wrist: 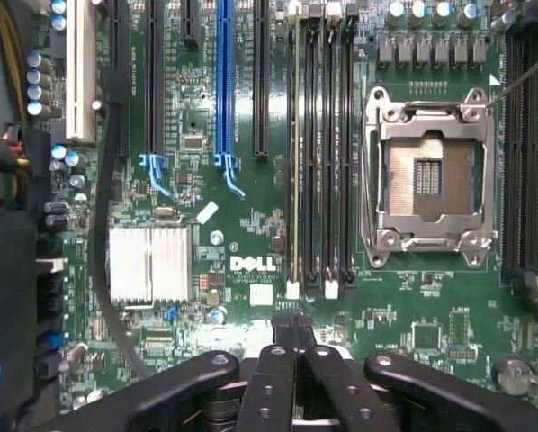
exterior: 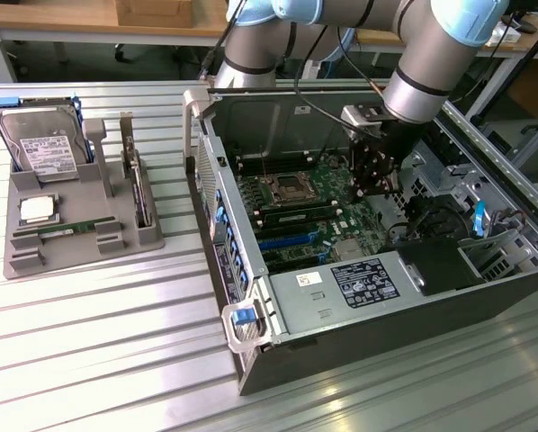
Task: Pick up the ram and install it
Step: 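Insert the ram into the slot, then press down the ram until it locks into place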
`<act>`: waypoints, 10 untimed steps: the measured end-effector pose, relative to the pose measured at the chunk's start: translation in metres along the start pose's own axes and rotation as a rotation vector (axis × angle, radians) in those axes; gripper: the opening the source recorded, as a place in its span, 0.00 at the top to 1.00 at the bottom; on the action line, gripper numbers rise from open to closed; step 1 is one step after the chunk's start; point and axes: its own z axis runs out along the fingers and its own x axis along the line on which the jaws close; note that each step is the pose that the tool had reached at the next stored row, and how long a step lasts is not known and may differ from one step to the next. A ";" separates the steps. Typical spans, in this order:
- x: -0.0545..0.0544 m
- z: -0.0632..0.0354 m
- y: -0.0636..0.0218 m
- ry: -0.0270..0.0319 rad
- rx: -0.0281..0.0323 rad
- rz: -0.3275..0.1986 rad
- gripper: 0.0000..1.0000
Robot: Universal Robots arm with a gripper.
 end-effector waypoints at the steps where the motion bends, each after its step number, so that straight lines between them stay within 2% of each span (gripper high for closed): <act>1: 0.000 -0.0091 0.0005 0.0001 0.0000 0.000 0.89; 2: 0.001 -0.0241 0.0014 0.0001 -0.0001 0.000 0.89; 8: 0.001 -0.0254 0.0023 -0.0005 -0.0001 0.000 0.89; 9: 0.000 -0.0246 0.0058 -0.0007 -0.0001 0.000 0.89; 10: 0.000 -0.0213 0.0168 -0.0007 0.0002 0.000 0.89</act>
